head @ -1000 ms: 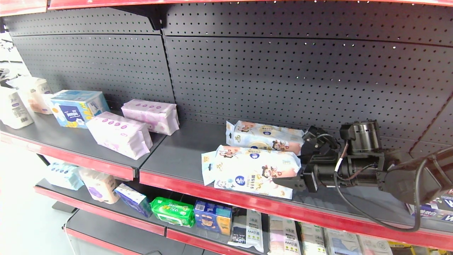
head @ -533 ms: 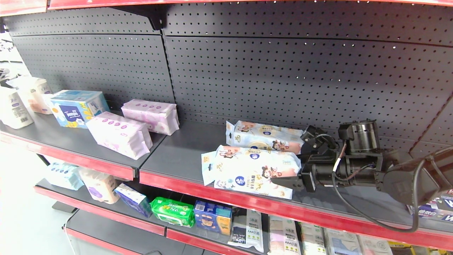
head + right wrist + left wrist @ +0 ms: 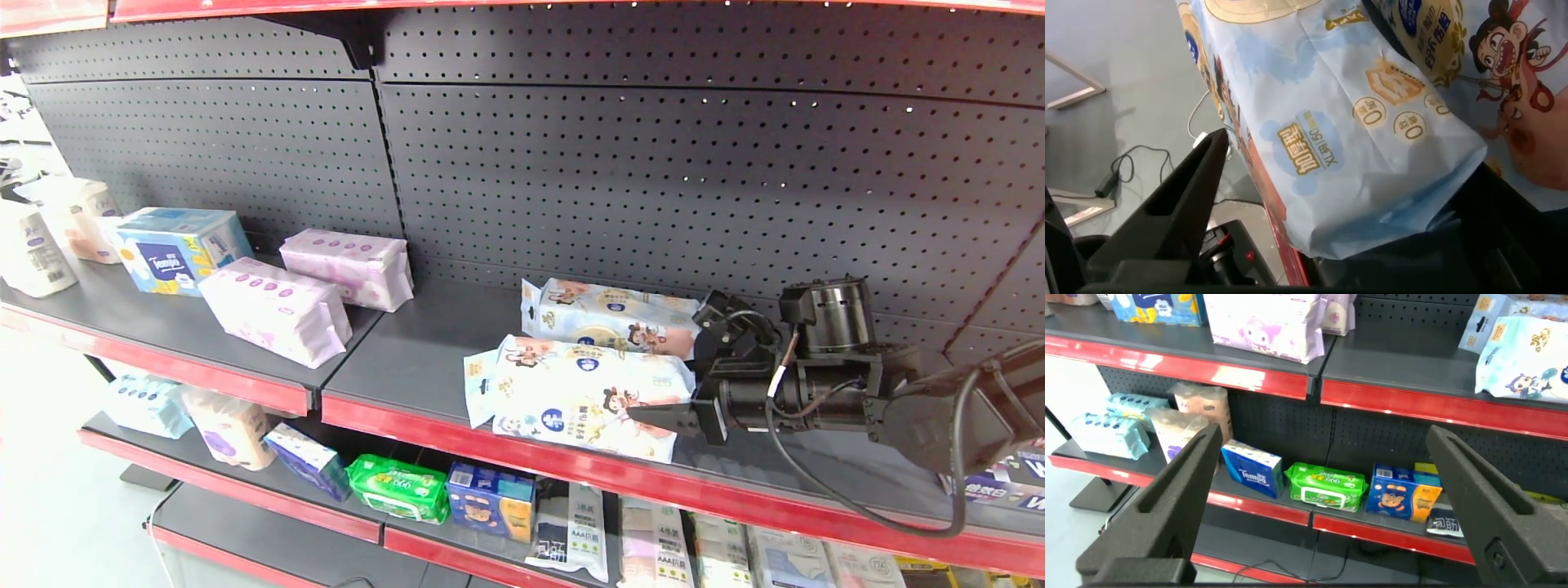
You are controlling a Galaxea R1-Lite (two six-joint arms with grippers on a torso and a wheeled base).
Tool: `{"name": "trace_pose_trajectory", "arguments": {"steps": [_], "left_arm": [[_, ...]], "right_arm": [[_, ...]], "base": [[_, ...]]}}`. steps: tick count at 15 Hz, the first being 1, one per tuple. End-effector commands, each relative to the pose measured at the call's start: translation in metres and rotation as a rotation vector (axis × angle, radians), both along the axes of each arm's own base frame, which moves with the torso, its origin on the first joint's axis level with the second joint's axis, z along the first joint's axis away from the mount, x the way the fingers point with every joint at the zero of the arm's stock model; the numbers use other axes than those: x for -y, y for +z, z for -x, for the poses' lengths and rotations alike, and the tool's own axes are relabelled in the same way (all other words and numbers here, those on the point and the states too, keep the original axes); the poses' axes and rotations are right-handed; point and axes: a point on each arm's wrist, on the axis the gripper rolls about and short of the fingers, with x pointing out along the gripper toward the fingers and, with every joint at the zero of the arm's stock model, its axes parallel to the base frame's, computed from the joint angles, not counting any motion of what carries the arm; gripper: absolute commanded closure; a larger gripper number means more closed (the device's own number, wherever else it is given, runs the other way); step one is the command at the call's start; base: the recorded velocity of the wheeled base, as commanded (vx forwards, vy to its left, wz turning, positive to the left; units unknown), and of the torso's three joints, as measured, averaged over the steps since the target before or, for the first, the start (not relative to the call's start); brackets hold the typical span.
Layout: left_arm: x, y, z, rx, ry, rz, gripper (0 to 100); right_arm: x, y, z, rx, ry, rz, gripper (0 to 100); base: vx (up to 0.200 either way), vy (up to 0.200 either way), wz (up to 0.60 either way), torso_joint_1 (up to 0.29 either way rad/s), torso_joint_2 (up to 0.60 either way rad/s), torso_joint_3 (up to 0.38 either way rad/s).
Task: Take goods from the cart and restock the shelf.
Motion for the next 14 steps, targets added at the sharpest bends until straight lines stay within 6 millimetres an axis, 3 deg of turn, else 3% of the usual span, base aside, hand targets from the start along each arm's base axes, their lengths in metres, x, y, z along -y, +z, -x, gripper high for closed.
{"name": "trace_pose_trajectory", "arguments": {"steps": [1,14], "left_arm": [[0.0,0.0,0.0,0.0,0.0,0.001,0],[0.0,0.0,0.0,0.0,0.0,0.001,0]], "right_arm": [[0.0,0.0,0.001,-0.001,0.001,0.0,100],[0.008,0.01,0.007,0.068,-0.079,0.015,100]], "base": [[0.0,0.0,0.0,0.0,0.0,0.0],[0.0,0.0,0.0,0.0,0.0,0.0]]}}
